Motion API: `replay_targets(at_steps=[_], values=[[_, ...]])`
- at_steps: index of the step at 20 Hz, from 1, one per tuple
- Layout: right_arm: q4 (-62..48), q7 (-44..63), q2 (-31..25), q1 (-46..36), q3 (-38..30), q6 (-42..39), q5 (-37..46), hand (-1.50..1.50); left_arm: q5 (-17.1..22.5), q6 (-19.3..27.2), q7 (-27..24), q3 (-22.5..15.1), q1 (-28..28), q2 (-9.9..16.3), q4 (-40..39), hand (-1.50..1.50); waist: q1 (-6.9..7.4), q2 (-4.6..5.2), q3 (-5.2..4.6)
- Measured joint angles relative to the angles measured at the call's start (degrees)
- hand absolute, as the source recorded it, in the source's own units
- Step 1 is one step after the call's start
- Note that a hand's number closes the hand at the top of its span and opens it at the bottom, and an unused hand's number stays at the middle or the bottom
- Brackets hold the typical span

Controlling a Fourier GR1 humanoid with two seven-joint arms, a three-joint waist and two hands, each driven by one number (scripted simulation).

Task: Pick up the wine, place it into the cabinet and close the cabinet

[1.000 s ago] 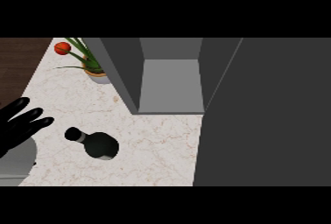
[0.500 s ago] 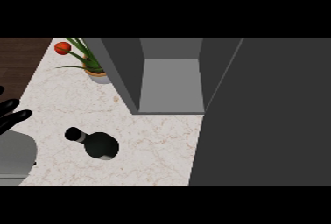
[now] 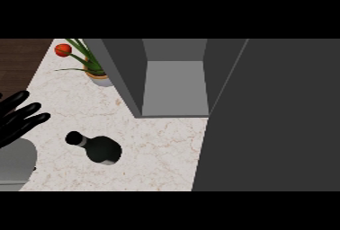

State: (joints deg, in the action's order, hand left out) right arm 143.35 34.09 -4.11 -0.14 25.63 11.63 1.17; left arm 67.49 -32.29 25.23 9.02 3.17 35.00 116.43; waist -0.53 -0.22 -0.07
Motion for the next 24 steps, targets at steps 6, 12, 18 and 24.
replay_targets(at_steps=[6,12,18,24], values=[[0.3,1.7,-1.6,-1.8,0.4,2.1,0.7,-1.50,-5.4,-1.9,-0.6,-1.2,2.2,-3.1,-4.7,-1.50,-0.41,0.00,-0.01],[0.3,1.4,-3.1,-1.7,2.2,4.0,1.3,-1.50,-12.7,-5.6,-2.9,-3.1,2.1,-7.8,-9.1,-1.50,-0.48,0.00,-0.01],[0.4,1.8,-4.1,-2.7,3.8,6.3,2.0,-1.50,-19.7,-11.1,-6.7,-2.2,2.2,-11.1,-15.6,-1.50,-0.54,-0.01,-0.03],[0.4,2.5,-5.6,-3.4,4.8,8.2,2.5,-1.50,-27.5,-16.1,-11.6,-0.5,1.3,-14.3,-21.4,-1.50,-0.44,-0.01,-0.04]])
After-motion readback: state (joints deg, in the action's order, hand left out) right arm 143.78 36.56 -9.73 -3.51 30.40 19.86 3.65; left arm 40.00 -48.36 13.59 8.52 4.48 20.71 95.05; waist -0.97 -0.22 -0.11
